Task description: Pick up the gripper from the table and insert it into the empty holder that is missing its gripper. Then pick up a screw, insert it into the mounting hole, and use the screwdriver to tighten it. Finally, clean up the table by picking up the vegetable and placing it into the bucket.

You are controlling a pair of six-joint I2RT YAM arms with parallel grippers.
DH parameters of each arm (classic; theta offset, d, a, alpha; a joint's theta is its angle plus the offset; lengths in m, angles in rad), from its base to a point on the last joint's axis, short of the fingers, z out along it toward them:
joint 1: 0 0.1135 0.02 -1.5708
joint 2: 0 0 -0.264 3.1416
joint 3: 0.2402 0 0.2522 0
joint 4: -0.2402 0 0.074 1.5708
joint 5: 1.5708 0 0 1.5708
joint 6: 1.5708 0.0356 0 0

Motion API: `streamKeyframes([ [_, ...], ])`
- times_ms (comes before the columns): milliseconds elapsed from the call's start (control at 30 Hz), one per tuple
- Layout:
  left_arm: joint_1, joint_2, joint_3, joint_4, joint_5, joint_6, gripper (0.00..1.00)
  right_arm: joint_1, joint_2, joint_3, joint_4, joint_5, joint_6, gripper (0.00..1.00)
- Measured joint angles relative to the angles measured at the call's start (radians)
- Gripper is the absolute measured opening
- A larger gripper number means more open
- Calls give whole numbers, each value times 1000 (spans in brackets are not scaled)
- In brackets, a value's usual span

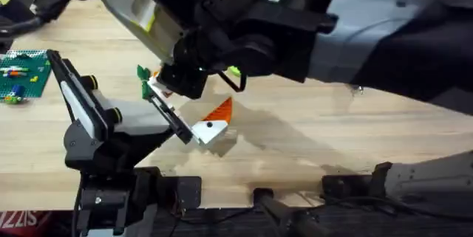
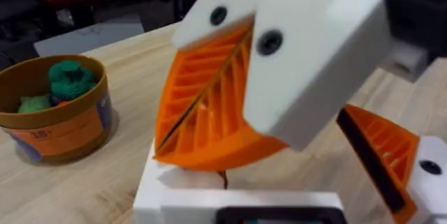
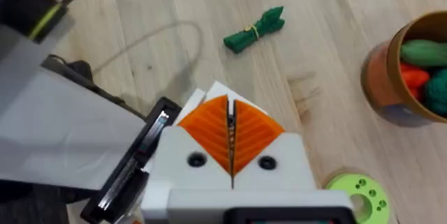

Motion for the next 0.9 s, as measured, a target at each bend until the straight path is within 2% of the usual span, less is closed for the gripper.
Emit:
streamKeyframes([
  [600,0,0,0,1,1,1,985,0,4,2,5,-6,0,10],
  [667,0,0,0,1,0,1,986,0,4,2,2,-7,4,81],
  [900,0,0,0,1,1,1,984,-8,4,2,3,7,8,449],
])
